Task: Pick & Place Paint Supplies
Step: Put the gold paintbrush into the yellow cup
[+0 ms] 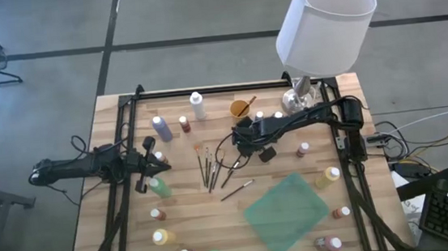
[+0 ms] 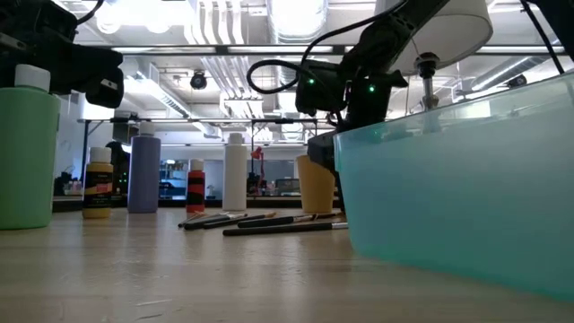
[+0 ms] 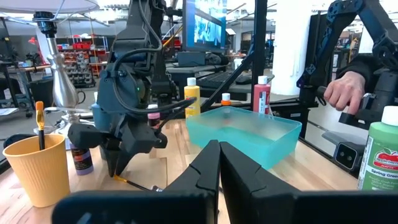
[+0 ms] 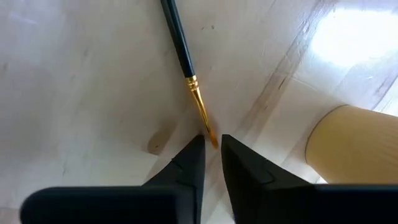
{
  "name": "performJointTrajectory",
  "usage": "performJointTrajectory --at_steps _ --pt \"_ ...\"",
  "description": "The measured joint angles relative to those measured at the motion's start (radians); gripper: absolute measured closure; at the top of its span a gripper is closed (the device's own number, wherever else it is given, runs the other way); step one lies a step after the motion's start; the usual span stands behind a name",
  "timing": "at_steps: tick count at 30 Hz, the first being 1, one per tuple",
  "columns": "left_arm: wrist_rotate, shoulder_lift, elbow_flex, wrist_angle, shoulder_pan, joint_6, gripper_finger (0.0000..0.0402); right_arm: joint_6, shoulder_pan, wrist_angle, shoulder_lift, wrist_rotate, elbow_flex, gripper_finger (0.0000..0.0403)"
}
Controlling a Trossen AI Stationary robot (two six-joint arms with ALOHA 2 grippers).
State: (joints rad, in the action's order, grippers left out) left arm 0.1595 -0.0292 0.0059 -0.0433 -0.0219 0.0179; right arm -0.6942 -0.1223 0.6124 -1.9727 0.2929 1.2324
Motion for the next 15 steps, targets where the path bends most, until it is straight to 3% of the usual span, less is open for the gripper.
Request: performJointTrajectory --at_steps 8,15 --pt "0.0 0.0 0.0 0.0 0.0 0.0 0.0388 0.007 0.001 -0.006 -0.005 -0.007 0.0 0.0391" --pt "0.0 0.0 0.0 0.0 0.0 0.0 0.0388 0.014 0.001 0.01 0.002 -0.016 0.0 0.0395"
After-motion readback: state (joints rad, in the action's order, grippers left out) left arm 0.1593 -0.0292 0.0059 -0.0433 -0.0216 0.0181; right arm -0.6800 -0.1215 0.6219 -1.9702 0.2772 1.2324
